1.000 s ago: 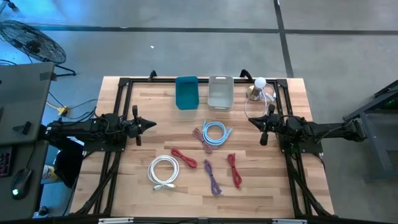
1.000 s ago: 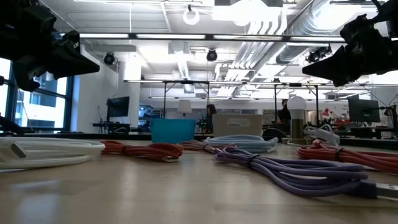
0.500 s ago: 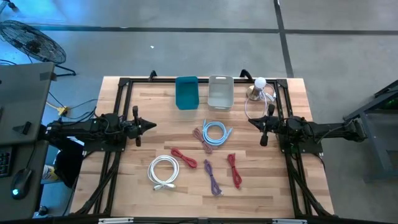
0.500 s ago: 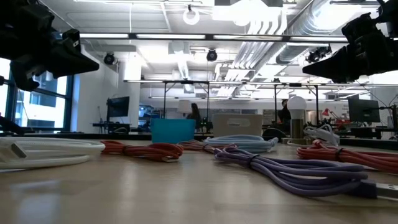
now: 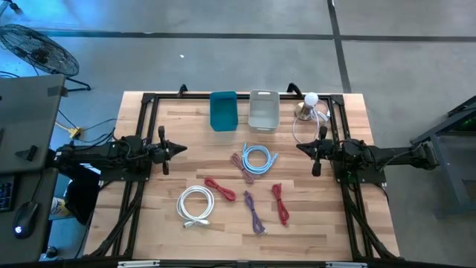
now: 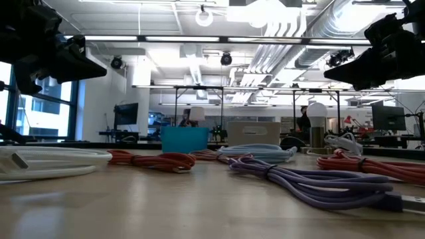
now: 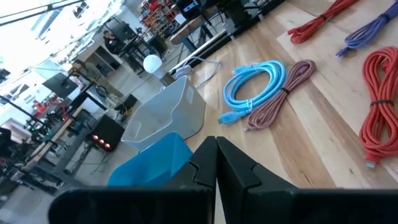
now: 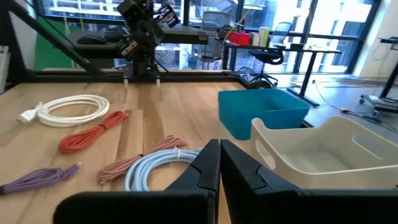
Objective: Pick & Place USB Port
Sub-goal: Put the blue HDMI cable into the gray bin
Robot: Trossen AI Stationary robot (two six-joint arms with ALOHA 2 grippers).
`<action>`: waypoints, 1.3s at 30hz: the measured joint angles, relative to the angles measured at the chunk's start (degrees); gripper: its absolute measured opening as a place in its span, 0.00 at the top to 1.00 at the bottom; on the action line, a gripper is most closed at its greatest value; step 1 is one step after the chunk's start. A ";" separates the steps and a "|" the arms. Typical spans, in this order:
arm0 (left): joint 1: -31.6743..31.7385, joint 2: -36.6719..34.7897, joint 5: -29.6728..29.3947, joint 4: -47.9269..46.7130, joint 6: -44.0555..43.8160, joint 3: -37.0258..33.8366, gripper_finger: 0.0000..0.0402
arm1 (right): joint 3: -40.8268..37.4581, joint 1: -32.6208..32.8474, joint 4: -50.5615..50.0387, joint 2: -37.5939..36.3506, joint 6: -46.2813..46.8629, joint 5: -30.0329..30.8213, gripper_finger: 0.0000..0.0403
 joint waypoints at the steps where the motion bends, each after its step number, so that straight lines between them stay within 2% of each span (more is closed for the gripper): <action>1: 0.00 0.00 -0.06 0.27 -0.02 0.00 1.00 | -0.02 0.00 0.06 0.00 0.00 -0.35 0.99; 5: 0.00 0.38 -0.08 0.16 0.47 2.55 1.00 | -0.02 0.00 1.62 0.00 -0.07 -0.11 0.99; 8: 0.00 2.22 -0.06 -0.90 1.20 5.86 1.00 | 0.06 0.00 3.72 -0.02 -0.62 3.00 0.99; 14: 0.00 10.09 -1.35 -2.46 1.86 11.53 1.00 | 6.00 0.00 -0.08 2.98 -1.71 3.39 0.96; 22: 0.00 22.36 -3.67 -0.70 3.04 16.98 1.00 | 19.96 -0.02 -9.49 15.85 -2.60 4.19 0.93; 29: 0.00 29.28 -3.71 -3.54 2.80 20.37 1.00 | 29.82 0.00 -17.70 28.14 -2.81 3.95 0.92; 39: 0.00 31.23 -2.57 -3.02 2.55 20.46 1.00 | 32.20 0.00 -18.18 37.64 -2.97 4.77 0.93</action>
